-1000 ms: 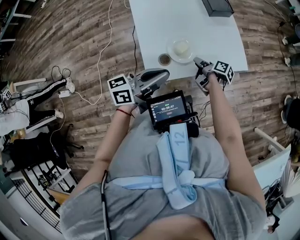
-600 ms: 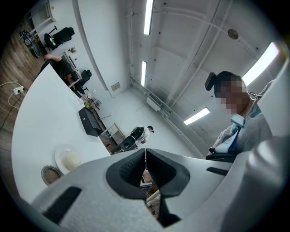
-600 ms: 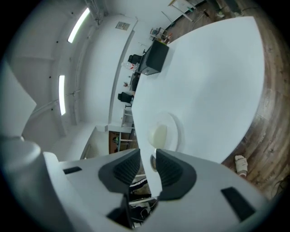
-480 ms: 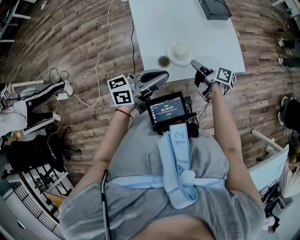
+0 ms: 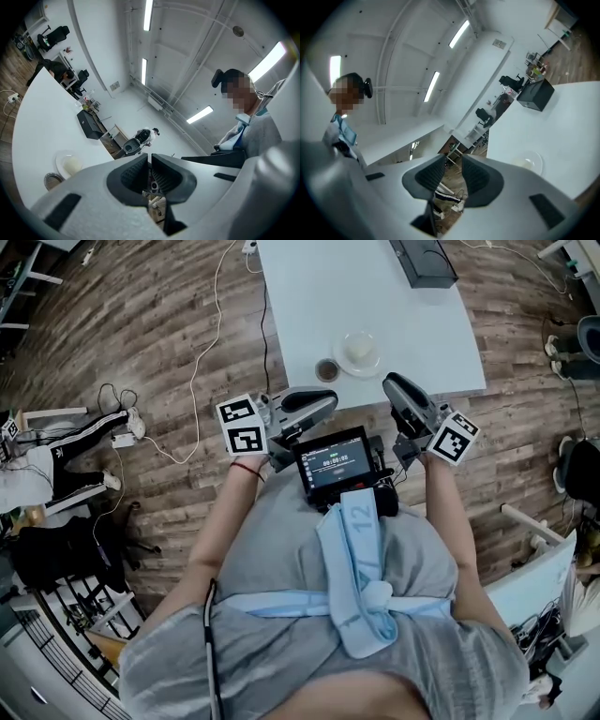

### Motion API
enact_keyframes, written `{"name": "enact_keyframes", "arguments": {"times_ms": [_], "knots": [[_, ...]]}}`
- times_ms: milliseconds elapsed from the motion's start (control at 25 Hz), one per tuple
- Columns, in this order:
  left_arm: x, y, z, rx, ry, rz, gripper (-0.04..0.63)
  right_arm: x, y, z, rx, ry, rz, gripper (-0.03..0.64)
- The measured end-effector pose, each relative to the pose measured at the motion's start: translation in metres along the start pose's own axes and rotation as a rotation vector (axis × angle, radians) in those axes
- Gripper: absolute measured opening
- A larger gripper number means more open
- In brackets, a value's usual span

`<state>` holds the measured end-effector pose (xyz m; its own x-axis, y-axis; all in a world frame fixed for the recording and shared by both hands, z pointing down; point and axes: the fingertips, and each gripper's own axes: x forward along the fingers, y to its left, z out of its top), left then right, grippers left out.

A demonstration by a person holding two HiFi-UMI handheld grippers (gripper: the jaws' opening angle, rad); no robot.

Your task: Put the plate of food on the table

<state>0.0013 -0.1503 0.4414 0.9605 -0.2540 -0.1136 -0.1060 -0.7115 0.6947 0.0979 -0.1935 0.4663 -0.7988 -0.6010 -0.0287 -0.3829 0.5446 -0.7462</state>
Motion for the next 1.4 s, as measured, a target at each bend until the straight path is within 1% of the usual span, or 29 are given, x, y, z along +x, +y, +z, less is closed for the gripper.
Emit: {"name": "enact_keyframes", "arguments": {"times_ms": [160, 280, 360, 480, 560, 760, 1000, 1400], "knots": [[0.000, -0.004, -0.005, 0.016, 0.023, -0.005, 0.020, -0.006, 0.021, -0.009, -0.081, 0.042, 0.015, 0.106], [-0.001, -0.005, -0.005, 0.021, 0.007, -0.012, 0.020, -0.008, 0.028, -0.015, -0.151, 0.075, -0.018, 0.106], [-0.003, -0.005, -0.005, 0.031, 0.003, -0.012, 0.020, -0.009, 0.034, -0.016, -0.211, 0.067, -0.027, 0.106], [-0.001, -0.002, -0.008, 0.050, 0.017, -0.008, 0.020, -0.012, 0.044, -0.016, -0.278, 0.063, -0.003, 0.104], [0.000, -0.002, -0.010, 0.057, 0.033, -0.009, 0.020, -0.011, 0.048, -0.018, -0.293, 0.087, 0.009, 0.104], [-0.005, -0.004, -0.014, 0.060, 0.050, -0.012, 0.020, -0.010, 0.053, -0.031, -0.338, 0.147, -0.006, 0.104], [-0.005, -0.003, -0.015, 0.063, 0.061, -0.010, 0.020, -0.006, 0.056, -0.033, -0.338, 0.158, 0.001, 0.104], [-0.011, -0.010, -0.018, 0.064, 0.055, -0.016, 0.020, -0.007, 0.062, -0.039, -0.354, 0.160, -0.012, 0.095]]}}
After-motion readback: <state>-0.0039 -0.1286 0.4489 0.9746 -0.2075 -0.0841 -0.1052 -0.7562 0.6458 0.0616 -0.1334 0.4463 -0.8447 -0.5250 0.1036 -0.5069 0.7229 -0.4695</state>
